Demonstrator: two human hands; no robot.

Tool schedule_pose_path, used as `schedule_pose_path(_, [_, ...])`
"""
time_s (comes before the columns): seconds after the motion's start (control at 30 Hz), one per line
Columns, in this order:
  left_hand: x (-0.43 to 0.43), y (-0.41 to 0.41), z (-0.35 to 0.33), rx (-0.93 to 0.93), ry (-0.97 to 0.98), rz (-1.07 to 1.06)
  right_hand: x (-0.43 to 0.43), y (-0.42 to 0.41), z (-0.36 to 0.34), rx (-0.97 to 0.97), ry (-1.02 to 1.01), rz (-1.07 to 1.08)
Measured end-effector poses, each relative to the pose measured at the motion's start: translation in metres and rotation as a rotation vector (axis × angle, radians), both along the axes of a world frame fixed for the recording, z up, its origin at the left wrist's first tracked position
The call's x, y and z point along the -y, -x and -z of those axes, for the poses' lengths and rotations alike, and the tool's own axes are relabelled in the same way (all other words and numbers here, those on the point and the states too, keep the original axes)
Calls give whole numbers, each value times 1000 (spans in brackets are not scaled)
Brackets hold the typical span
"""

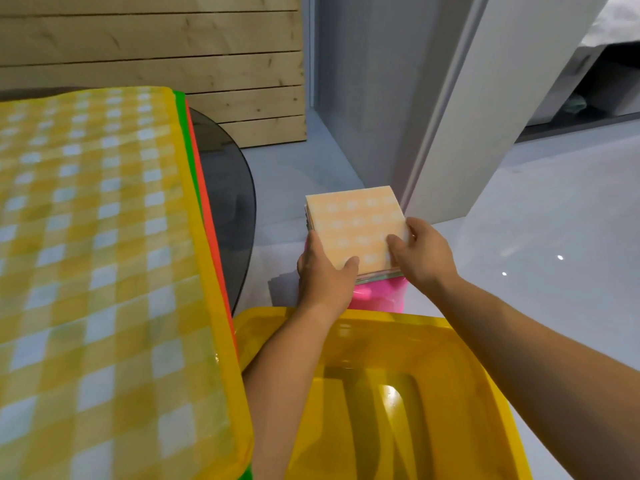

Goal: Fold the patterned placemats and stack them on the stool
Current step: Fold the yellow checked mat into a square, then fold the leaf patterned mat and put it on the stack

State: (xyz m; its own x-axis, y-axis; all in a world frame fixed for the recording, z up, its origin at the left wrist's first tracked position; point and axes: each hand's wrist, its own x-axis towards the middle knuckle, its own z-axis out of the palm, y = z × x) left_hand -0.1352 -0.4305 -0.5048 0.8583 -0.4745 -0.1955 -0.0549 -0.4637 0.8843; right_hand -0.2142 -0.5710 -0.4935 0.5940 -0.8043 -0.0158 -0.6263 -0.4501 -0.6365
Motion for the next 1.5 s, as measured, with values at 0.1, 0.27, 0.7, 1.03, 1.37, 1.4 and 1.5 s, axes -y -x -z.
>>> schedule_pose_path(0.1, [-1,1,-1,-5,31,-27,-3,4,-2,42,-39,12])
schedule_pose_path(0.27, [-10,25,-11,75,93,-156,-17,24,-14,113,-58,53])
schedule_pose_path(0.7, [-81,146,-148,-398,600,-189,-115,134,-153,274,50,-9])
schedule_pose_path(1.03, [-251,82,-257,-20,733,-193,-258,97,-271,228,139,-448])
schedule_pose_path(1.37, [-477,-7,-226,561,-357,298,-400,12,-244,-60,240,-1038])
schedule_pose_path(1.4, [-486,-7,-223,574,-396,370,-405,8,-235,-69,236,-1063])
schedule_pose_path(1.5, [-501,-7,-215,539,-451,487,-411,3,-215,-126,249,-1120])
